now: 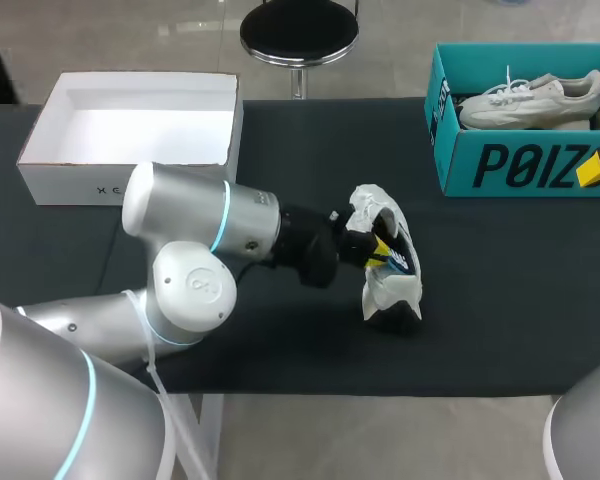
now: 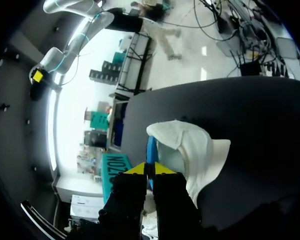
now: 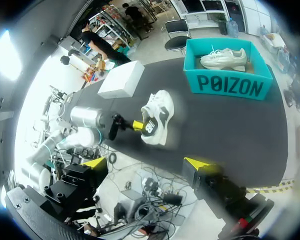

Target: Take the shoe out of the shoebox, open the shoe tongue, remove and reinsert the insole, then place the shoe into the shoebox

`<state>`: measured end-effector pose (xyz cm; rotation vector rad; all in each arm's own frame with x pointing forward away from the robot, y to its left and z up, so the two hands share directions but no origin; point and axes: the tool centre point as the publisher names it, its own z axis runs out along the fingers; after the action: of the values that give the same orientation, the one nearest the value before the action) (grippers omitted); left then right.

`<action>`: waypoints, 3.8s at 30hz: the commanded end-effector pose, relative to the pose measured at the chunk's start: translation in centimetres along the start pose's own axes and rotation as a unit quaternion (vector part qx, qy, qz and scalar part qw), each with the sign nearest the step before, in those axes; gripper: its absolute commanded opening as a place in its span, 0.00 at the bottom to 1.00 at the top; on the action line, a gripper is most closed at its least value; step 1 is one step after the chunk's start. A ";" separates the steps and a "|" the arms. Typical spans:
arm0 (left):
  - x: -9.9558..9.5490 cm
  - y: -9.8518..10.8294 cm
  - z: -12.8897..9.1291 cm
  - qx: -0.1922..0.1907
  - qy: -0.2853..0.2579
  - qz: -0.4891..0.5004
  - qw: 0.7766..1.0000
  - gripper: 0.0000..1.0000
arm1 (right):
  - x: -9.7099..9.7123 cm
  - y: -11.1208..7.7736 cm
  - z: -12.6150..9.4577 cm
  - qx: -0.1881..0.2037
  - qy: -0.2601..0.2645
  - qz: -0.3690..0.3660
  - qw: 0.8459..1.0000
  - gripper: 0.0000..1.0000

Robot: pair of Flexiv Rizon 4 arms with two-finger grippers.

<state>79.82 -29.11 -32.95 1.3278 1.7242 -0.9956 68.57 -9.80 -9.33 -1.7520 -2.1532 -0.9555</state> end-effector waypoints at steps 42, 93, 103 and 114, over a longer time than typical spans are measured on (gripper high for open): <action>-5.5 -1.3 -5.0 0.058 0.064 -0.007 0.996 0.51 | 0.0 0.2 0.1 0.002 -0.001 0.001 1.000 1.00; -2.1 -2.2 -5.5 0.049 0.429 0.174 0.885 0.00 | 0.0 0.2 0.1 0.002 -0.001 0.001 1.000 1.00; 0.2 -1.6 -2.7 0.021 0.424 0.132 0.896 0.00 | 0.0 0.2 0.1 0.002 -0.001 0.001 1.000 1.00; 0.5 0.5 1.9 0.020 0.431 0.139 0.891 0.00 | 0.0 0.2 0.1 0.002 -0.001 0.001 1.000 1.00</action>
<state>79.35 -28.54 -33.11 2.1466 2.0099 -0.2648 68.57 -9.80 -9.33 -1.7520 -2.1533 -0.9551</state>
